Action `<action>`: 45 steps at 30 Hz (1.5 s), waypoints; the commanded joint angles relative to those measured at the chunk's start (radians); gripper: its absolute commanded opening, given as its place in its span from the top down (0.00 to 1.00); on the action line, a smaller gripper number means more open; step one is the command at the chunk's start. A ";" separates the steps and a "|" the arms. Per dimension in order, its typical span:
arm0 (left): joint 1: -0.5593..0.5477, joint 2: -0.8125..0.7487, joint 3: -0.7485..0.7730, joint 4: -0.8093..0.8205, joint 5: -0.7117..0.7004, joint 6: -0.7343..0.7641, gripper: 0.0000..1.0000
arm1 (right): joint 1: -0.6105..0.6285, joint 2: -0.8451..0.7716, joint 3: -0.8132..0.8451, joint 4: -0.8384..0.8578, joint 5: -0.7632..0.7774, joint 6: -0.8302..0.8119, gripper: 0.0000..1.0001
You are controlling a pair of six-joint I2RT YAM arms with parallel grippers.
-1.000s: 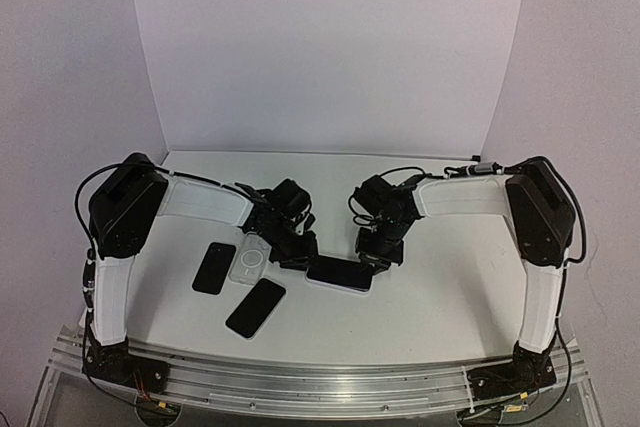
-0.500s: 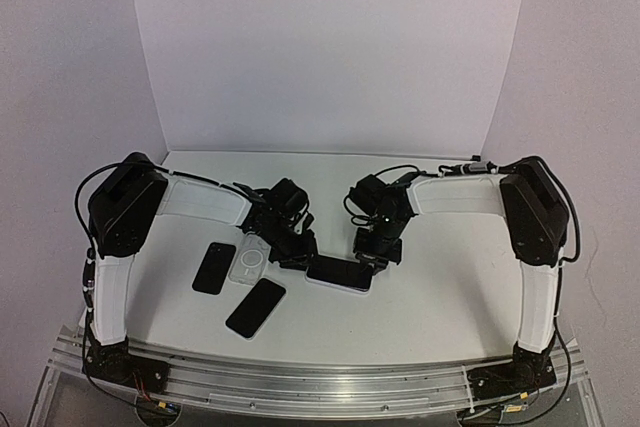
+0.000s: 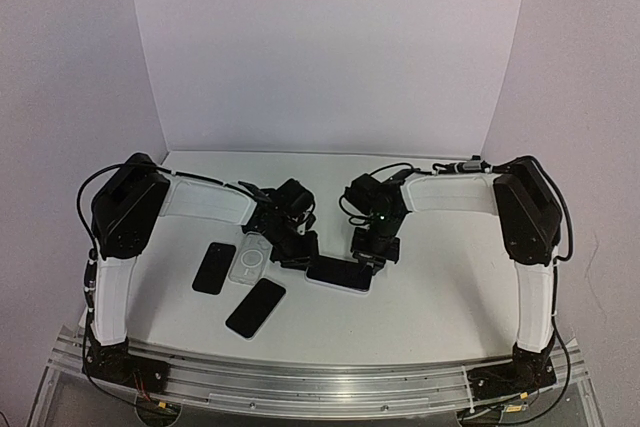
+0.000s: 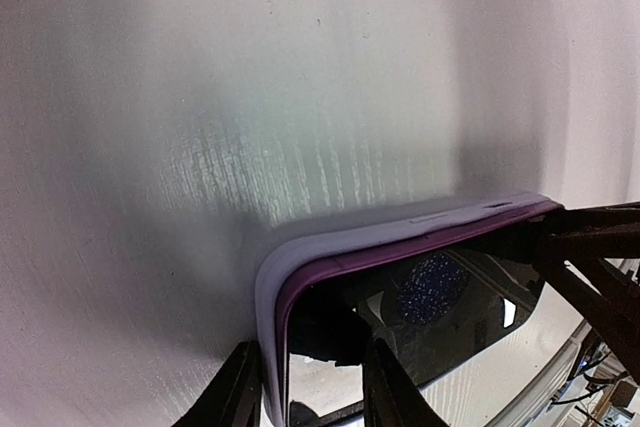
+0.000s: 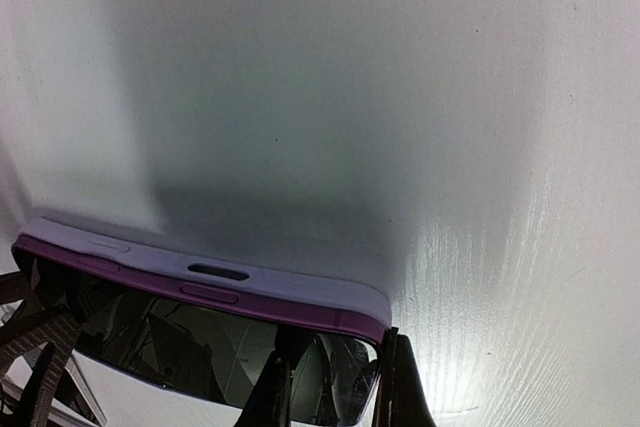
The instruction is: Put the phone into the phone case
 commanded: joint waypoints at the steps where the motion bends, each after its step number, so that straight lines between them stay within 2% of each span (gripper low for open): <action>1: -0.018 0.130 -0.022 -0.126 -0.113 0.020 0.67 | 0.144 0.243 -0.089 0.236 -0.264 -0.025 1.00; 6: -0.018 0.139 -0.018 -0.158 -0.130 0.009 0.66 | 0.144 0.318 -0.092 0.224 -0.311 -0.064 1.00; 12: -0.016 0.168 0.017 -0.189 -0.133 0.000 0.65 | 0.144 0.382 -0.096 0.106 -0.193 -0.135 1.00; 22: -0.015 0.165 0.048 -0.228 -0.137 -0.013 0.65 | 0.146 0.525 -0.051 0.072 -0.207 -0.198 1.00; 27: -0.009 0.180 0.065 -0.241 -0.144 -0.020 0.65 | 0.146 0.581 -0.033 0.066 -0.188 -0.172 1.00; 31: -0.006 0.187 0.066 -0.236 -0.144 -0.023 0.66 | 0.144 0.505 -0.071 0.065 -0.110 -0.127 1.00; 38: 0.000 0.180 0.044 -0.170 -0.144 -0.008 0.66 | 0.136 0.266 -0.047 0.062 -0.116 -0.150 1.00; 40: 0.001 0.171 0.036 -0.137 -0.142 -0.001 0.65 | 0.137 0.161 -0.033 0.060 -0.080 -0.179 0.91; 45: 0.004 0.158 0.048 -0.094 -0.141 0.010 0.60 | 0.130 -0.052 -0.040 0.059 0.036 -0.289 0.53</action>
